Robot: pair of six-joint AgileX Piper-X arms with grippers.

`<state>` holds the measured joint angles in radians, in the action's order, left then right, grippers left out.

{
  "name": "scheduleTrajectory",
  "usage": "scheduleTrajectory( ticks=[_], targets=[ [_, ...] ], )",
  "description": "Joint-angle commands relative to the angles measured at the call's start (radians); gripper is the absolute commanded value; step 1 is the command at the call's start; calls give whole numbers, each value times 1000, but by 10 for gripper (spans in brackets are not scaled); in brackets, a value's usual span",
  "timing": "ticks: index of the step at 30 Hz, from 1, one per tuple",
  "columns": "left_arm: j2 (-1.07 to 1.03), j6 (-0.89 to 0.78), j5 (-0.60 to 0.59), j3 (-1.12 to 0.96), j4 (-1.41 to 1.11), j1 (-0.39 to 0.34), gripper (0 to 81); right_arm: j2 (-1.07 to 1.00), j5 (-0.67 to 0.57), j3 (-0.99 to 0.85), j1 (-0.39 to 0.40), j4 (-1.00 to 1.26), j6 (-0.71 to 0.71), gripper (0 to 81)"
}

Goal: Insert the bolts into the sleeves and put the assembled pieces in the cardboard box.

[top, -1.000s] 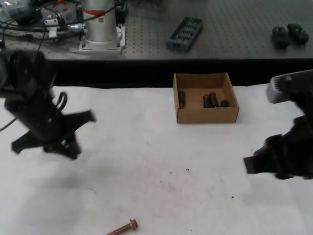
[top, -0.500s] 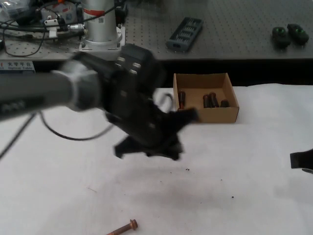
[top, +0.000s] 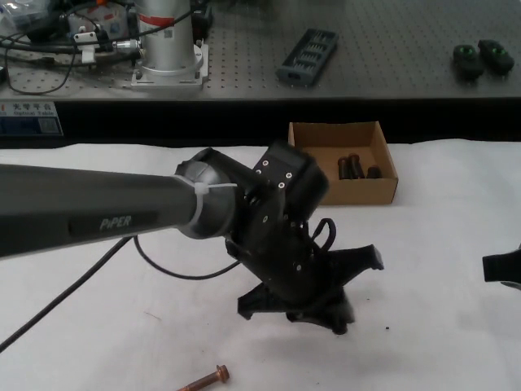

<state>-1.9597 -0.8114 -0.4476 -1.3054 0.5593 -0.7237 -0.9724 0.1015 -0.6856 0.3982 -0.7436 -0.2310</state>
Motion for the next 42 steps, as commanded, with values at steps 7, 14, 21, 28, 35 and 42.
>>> scheduleTrajectory(
  ticks=[7, 14, 21, 28, 35, 42],
  targets=[
    [8, 222, -122, -8, -27, 2, 459, 8, -48, -1, -6, 14, 8, 314],
    [66, 553, -20, -8, 219, 47, 413, 8, -57, -1, -6, -11, 30, 314],
    [245, 1002, 158, -8, 386, 147, 413, 8, -56, 15, -6, 4, 83, 314],
    [319, 1113, 241, 6, 484, 192, 413, 8, -61, 38, -6, 9, 96, 314],
    [319, 1164, 241, 131, 479, 176, 413, 8, -83, 40, -6, -15, 96, 314],
    [319, 1177, 225, 227, 433, 160, 413, 8, -83, 40, -6, -13, 96, 314]
  ],
)
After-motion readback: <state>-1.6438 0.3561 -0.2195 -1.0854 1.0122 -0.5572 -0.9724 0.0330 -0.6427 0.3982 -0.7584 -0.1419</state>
